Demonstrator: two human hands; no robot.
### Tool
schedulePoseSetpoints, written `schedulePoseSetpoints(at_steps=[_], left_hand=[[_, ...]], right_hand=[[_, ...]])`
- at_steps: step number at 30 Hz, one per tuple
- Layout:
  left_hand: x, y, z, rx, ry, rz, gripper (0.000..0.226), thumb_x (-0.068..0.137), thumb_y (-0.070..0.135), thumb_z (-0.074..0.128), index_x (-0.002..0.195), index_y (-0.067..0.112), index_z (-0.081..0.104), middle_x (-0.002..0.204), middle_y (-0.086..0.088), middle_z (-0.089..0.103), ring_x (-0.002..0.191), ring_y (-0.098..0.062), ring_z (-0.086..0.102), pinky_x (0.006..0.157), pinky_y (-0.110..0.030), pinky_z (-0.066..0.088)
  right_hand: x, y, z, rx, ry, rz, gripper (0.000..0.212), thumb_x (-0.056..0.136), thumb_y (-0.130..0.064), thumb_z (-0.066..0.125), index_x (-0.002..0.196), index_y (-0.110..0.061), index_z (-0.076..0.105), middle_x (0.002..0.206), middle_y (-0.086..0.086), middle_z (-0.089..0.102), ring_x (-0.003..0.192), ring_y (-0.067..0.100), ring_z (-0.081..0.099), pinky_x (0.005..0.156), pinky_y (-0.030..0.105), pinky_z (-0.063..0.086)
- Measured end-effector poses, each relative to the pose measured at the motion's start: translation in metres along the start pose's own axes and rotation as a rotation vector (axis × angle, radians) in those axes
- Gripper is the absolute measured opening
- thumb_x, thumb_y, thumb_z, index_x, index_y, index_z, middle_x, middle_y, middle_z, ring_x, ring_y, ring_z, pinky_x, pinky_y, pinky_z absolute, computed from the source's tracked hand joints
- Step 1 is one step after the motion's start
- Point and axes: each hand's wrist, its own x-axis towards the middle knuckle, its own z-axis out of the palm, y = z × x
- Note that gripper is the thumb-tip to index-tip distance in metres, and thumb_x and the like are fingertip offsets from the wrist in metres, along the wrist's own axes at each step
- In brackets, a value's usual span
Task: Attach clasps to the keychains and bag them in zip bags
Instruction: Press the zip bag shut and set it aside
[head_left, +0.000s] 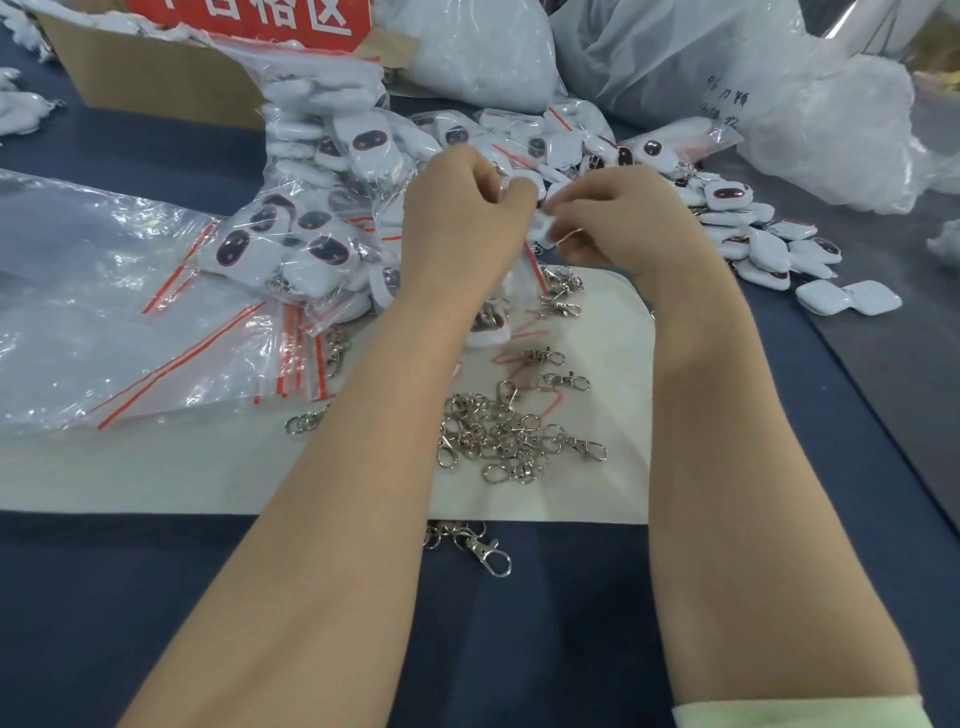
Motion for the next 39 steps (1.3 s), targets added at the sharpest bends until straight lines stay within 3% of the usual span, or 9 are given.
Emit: schedulePoseSetpoints(at_steps=[3,6,11,17,23,28,31,36,39], left_hand=[[-0.004,-0.008,0.006,0.002,-0.06,-0.034,0.016,0.085,0.021,0.056,0.085,0.006,0.061,0.07,-0.001,0.058,0.067,-0.021,0.057,0.073,-0.036,0.05],[-0.004,-0.011,0.01,0.012,-0.085,-0.042,0.018,0.086,0.023,0.057,0.087,0.006,0.061,0.067,0.005,0.051,0.065,-0.015,0.05,0.071,-0.035,0.048],[-0.004,-0.013,0.01,-0.021,-0.087,-0.054,0.022,0.086,0.024,0.057,0.089,0.003,0.062,0.072,0.0,0.056,0.066,-0.017,0.053,0.073,-0.038,0.051],[-0.004,-0.013,0.012,-0.01,-0.09,-0.052,0.022,0.086,0.024,0.057,0.088,0.003,0.062,0.069,0.002,0.054,0.063,-0.014,0.049,0.068,-0.032,0.047],[-0.005,-0.015,0.012,-0.015,-0.091,-0.054,0.022,0.086,0.024,0.057,0.089,0.002,0.061,0.069,0.002,0.054,0.062,-0.013,0.048,0.064,-0.029,0.046],[-0.004,-0.014,0.012,-0.021,-0.088,-0.052,0.022,0.086,0.024,0.057,0.089,0.002,0.062,0.069,0.001,0.054,0.062,-0.014,0.048,0.065,-0.03,0.045],[-0.005,-0.014,0.012,-0.023,-0.083,-0.051,0.022,0.085,0.023,0.057,0.088,0.001,0.062,0.069,0.0,0.055,0.063,-0.014,0.049,0.066,-0.031,0.047],[-0.004,-0.014,0.013,-0.02,-0.081,-0.05,0.021,0.085,0.024,0.058,0.087,0.003,0.062,0.067,0.004,0.053,0.063,-0.014,0.049,0.066,-0.031,0.047],[-0.005,-0.015,0.013,-0.016,-0.082,-0.048,0.018,0.085,0.024,0.058,0.085,0.006,0.061,0.065,0.006,0.051,0.062,-0.013,0.048,0.065,-0.029,0.045]], right_hand=[[0.009,0.034,0.0,-0.201,0.431,0.053,0.036,0.092,-0.002,0.041,0.121,-0.011,0.061,0.117,0.006,0.065,0.104,0.019,0.059,0.082,0.02,0.042],[0.013,0.058,0.008,-0.323,0.384,0.054,0.041,0.092,0.001,0.038,0.13,-0.012,0.051,0.13,0.009,0.055,0.12,0.023,0.049,0.077,0.017,0.032],[0.023,0.064,0.018,-0.586,0.213,0.027,0.036,0.096,-0.004,0.036,0.125,-0.011,0.056,0.158,0.005,0.025,0.147,0.03,0.011,0.118,0.039,0.015],[0.025,0.061,0.022,-0.717,0.085,0.115,0.049,0.099,-0.018,0.032,0.148,-0.023,0.035,0.162,0.002,0.008,0.148,0.032,0.001,0.12,0.049,0.007],[0.025,0.064,0.025,-0.675,0.215,0.145,0.054,0.103,-0.034,0.031,0.15,-0.007,0.028,0.162,0.001,0.012,0.147,0.03,0.009,0.119,0.045,0.012],[0.024,0.064,0.02,-0.508,0.342,0.071,0.041,0.101,-0.024,0.036,0.137,-0.006,0.047,0.152,0.009,0.034,0.14,0.031,0.024,0.114,0.042,0.024],[0.024,0.063,0.021,-0.572,0.272,0.074,0.036,0.098,-0.018,0.037,0.127,-0.012,0.056,0.157,0.008,0.025,0.144,0.03,0.017,0.117,0.043,0.019],[0.027,0.061,0.024,-0.727,0.125,0.175,0.048,0.103,-0.039,0.031,0.147,-0.022,0.036,0.162,0.006,0.008,0.148,0.032,0.003,0.12,0.048,0.006],[0.025,0.061,0.026,-0.7,0.218,0.171,0.053,0.102,-0.043,0.031,0.148,-0.017,0.034,0.16,0.01,0.014,0.145,0.034,0.011,0.119,0.046,0.01]])
